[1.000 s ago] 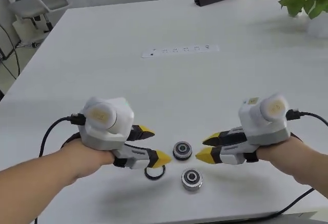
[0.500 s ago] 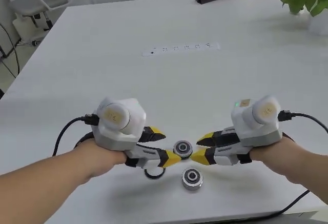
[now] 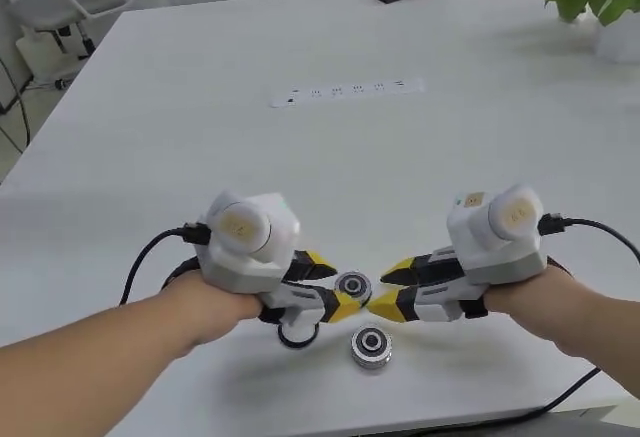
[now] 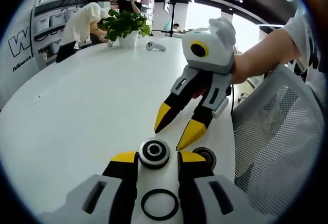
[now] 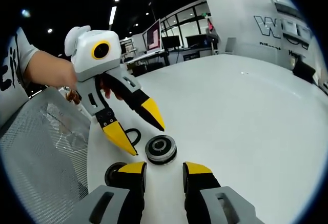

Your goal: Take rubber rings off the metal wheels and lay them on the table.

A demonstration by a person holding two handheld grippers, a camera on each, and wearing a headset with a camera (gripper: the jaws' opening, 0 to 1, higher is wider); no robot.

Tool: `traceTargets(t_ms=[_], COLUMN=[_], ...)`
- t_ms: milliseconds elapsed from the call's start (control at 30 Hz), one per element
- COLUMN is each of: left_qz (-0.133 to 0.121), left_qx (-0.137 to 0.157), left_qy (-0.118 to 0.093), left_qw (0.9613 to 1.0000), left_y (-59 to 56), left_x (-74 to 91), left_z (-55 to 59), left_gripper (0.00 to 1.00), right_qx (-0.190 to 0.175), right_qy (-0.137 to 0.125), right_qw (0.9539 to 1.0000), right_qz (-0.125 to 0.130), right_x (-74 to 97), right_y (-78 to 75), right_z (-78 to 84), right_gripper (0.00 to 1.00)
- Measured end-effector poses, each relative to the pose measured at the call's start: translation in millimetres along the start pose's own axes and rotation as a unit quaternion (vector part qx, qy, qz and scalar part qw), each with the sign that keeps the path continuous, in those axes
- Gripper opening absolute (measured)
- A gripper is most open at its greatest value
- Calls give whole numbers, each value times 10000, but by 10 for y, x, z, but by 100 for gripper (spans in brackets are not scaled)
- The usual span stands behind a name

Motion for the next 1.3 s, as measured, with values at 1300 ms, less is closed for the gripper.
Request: traceTargets(t_ms=[1300], left_qz=[-217], left_qx=[-312], left_qy=[79], left_qw=[9992], left_y=[20], left_x=[-107], left_z=[-27], left_gripper=[7], right_qx=[92], right_qy=[22], right_qw=[9999], right_qz=[-125], right_x=[-117], right_y=[21], right_z=[-45], right_gripper=[26])
Point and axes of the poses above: the centre of the closed fingertips' face, and the gripper's own axes: x roughly backward along the fingers, y roughly to its left, z roughly out of its underside, the point moved 5 cm from there along x, roughly backward along the fingers, and after that the axes turned 12 degrees about x, right-handed, at the moved point
